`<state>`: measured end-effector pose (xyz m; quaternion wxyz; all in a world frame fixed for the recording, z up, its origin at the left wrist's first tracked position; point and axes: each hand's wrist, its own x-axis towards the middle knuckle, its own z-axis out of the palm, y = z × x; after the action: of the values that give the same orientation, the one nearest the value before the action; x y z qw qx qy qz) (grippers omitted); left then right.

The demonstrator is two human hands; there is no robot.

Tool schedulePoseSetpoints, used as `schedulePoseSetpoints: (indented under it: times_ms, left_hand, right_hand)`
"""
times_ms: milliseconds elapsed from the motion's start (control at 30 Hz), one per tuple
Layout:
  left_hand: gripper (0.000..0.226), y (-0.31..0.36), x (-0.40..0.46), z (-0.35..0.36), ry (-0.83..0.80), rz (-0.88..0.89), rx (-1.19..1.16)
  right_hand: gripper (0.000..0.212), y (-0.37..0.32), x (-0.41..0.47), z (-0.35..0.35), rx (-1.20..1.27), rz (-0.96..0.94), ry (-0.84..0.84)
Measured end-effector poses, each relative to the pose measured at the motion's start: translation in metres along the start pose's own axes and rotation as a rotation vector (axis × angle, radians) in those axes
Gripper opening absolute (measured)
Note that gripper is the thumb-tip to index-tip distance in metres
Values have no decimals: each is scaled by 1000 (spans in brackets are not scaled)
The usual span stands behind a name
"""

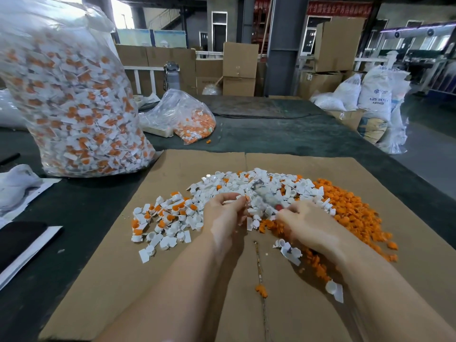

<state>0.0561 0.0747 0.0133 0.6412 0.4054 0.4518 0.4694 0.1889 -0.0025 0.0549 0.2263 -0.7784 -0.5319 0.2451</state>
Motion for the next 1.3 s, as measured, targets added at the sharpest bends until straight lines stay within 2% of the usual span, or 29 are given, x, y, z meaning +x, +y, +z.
schedulePoseSetpoints:
  times_ms: [67, 133, 467, 733, 867, 933, 1033, 1200, 1300]
  left_hand:
    - [5, 4, 2, -1, 22, 20, 5]
    - [6, 7, 4, -2, 42, 38, 18]
    - [8, 6, 7, -4, 99, 30, 34]
    - [7, 2, 8, -4, 111, 24, 62]
    - [13, -3, 7, -4, 124, -2, 18]
    - [13, -4, 7, -4, 128, -14, -21]
    - [11, -9, 2, -8, 102, -2, -51]
    - [15, -22, -6, -17, -3, 140, 238]
    - [20, -25, -6, -18, -30, 213, 447]
  right_hand:
    - [31, -7, -5, 2, 179, 5, -144]
    - [26, -9, -5, 3, 270, 34, -217]
    - [25, -14, -8, 2, 257, 35, -334]
    - [24, -15, -10, 8, 32, -93, -172]
    - [24, -12, -12, 15, 38, -99, -101]
    - [30, -7, -13, 18, 78, -107, -67]
    - [32, 4, -10, 17, 121, -69, 51]
    - [35, 33, 10, 16, -245, -6, 378]
    - [45, 49, 20, 17, -438, 12, 458]
